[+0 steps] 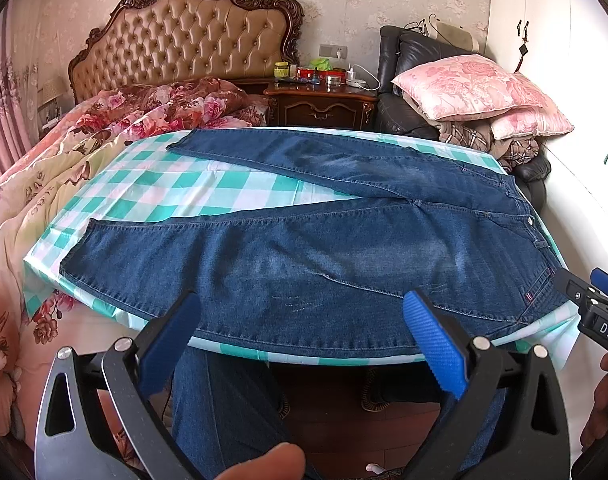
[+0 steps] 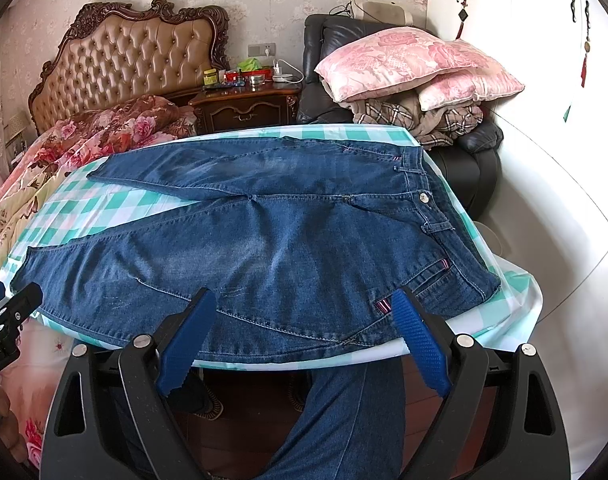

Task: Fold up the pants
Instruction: 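Grasp the jeans waistband with the right tool while the left tool approaches the leg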

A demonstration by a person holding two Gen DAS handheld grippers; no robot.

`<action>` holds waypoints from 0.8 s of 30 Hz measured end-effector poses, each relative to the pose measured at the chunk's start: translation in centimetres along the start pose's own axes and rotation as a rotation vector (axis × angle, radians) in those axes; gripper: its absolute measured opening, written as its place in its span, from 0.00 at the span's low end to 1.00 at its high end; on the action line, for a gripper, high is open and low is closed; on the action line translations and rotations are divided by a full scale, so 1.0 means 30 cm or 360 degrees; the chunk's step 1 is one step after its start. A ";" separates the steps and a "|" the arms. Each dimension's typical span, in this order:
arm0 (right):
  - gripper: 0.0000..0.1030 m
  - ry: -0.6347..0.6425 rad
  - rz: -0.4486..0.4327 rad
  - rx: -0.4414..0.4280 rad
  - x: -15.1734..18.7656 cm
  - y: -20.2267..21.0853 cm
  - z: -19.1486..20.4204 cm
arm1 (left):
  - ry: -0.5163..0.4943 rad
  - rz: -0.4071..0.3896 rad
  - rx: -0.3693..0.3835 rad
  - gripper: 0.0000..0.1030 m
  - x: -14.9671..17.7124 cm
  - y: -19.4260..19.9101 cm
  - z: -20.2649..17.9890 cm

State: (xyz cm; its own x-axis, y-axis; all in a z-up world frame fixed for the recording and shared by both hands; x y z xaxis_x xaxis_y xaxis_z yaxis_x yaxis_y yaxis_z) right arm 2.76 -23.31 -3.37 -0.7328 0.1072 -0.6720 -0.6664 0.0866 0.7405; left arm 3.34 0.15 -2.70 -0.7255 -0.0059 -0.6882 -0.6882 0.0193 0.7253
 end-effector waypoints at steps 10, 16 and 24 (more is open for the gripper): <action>0.84 -0.0138 0.0138 -0.0173 -0.042 -0.128 -0.103 | 0.0069 0.0076 0.0065 0.98 0.026 -0.101 0.013; 0.84 -0.0223 0.0187 0.0013 -0.332 -0.389 -0.440 | 0.0180 0.0202 0.0054 0.98 0.022 -0.251 0.099; 0.84 -0.0325 0.0462 0.0041 -0.661 -0.923 -0.773 | 0.0263 0.0338 -0.0103 0.98 -0.026 -0.420 0.223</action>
Point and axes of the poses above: each gripper's, at about its wrist camera, not at the fingertips, and y roughly against the way its jaws point, z to its left, x to its underside, the point moved 5 cm from there along -y, roughly the way its jaws point, and after that the axes turned 3 degrees about z, right-handed, at the moved point
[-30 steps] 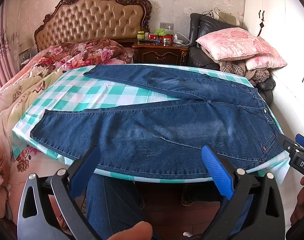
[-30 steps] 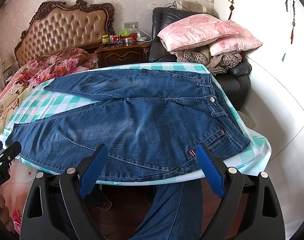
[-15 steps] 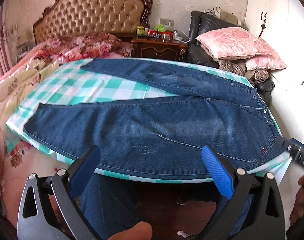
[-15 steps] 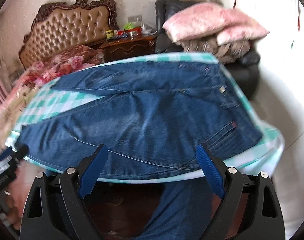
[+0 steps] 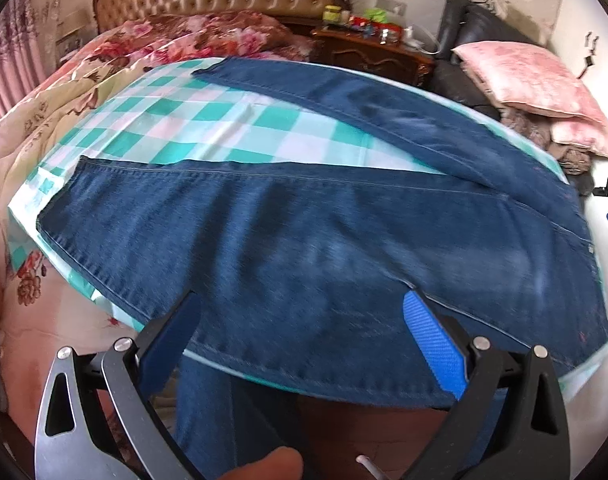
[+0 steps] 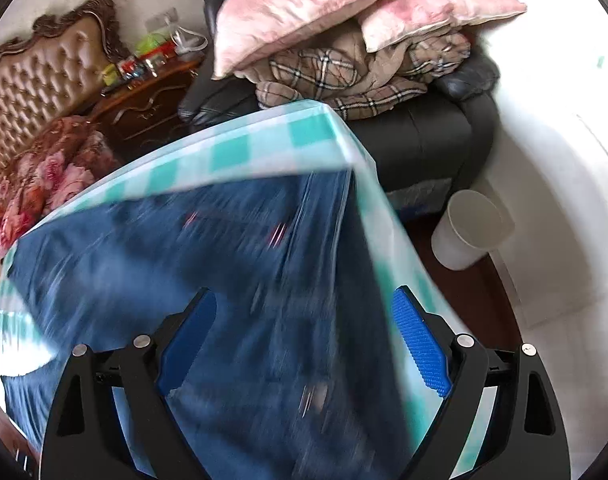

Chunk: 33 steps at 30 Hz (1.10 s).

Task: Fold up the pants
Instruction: 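Grasp the jeans waistband with the right tool while the left tool approaches the leg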

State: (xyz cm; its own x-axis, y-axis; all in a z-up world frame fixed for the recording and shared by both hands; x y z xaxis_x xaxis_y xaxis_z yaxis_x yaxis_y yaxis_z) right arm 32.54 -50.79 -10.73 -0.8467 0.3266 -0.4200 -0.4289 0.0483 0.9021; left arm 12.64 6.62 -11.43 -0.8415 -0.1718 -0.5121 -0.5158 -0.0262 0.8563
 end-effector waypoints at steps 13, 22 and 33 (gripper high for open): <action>0.42 0.0054 0.0164 0.0062 -0.223 -0.341 -0.023 | 0.0092 0.0044 -0.0174 0.98 -0.102 -0.075 0.109; 0.14 0.0258 -0.0159 -0.0096 -0.207 -0.085 0.101 | 0.0075 0.0006 -0.0151 0.98 -0.127 -0.057 0.083; 0.14 0.0419 -0.0448 -0.0789 0.438 0.477 0.282 | 0.0158 -0.0114 0.0054 0.98 -0.157 0.030 0.068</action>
Point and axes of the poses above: each gripper's, at about its wrist camera, not at the fingertips, and y roughly against the way its jaws point, z to its left, x to its underside, the point moved 5 cm from there along -y, roughly the way its jaws point, and after that the axes turned 3 degrees about z, right-handed, at the moved point
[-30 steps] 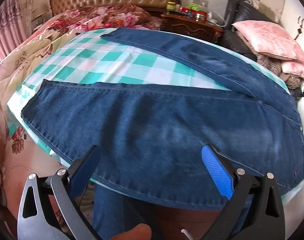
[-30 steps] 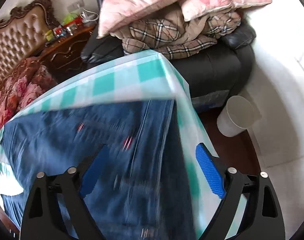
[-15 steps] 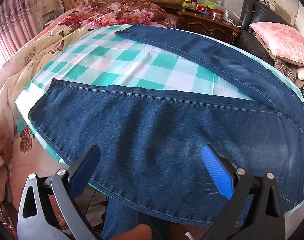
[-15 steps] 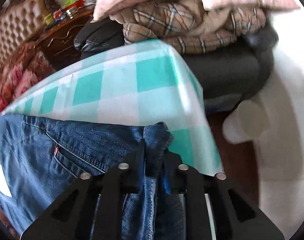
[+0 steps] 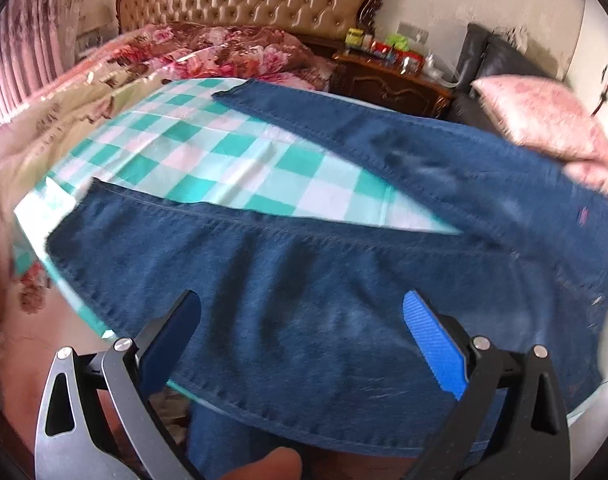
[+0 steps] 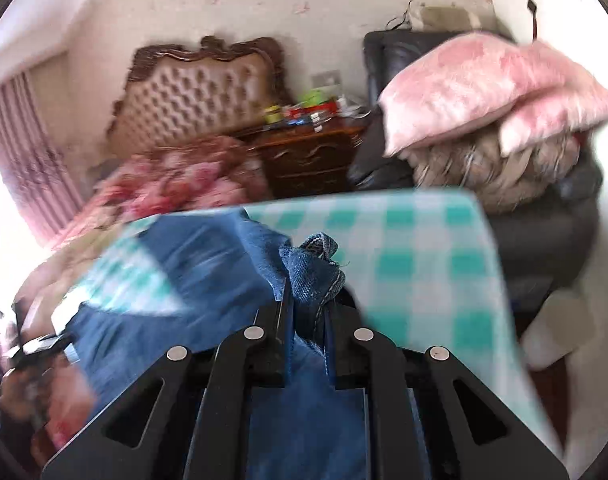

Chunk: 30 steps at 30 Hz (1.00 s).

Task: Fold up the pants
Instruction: 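Grasp the jeans waistband with the right tool while the left tool approaches the leg, then grasp the jeans leg hem with the left tool while the right tool holds the waistband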

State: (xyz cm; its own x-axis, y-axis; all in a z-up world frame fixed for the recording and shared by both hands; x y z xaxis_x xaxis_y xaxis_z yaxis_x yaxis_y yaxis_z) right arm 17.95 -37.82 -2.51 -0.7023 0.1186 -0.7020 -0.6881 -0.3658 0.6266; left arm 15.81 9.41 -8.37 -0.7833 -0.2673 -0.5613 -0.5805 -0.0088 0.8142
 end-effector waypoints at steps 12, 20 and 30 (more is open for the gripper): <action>0.14 -0.0547 0.0227 -0.0139 0.411 -0.064 -0.037 | 0.0263 0.0144 0.0698 0.57 -0.361 -0.328 -0.090; 0.14 -0.0493 0.0109 -0.0134 0.301 0.003 -0.045 | 0.0652 0.0374 0.0893 0.37 -0.615 -0.707 -0.080; 0.14 -0.0504 0.0116 -0.0121 0.281 -0.004 -0.072 | 0.0799 0.0569 0.0811 0.26 -0.679 -0.983 -0.121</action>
State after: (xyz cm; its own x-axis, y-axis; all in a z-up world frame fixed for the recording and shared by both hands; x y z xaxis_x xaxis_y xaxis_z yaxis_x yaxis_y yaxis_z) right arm 12.52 -38.76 -9.23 -0.7792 0.3662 -0.5087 -0.6268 -0.4504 0.6358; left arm 49.70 11.61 -20.41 -0.8177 -0.5737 -0.0466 -0.4385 0.5685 0.6961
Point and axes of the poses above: each gripper's, at about its wrist camera, not at the fingertips, and y roughly against the way its jaws point, z to its left, x to its underside, the point moved 5 cm from there along -y, roughly the way its jaws point, and after that the axes turned 3 degrees about z, right-handed, at the moved point
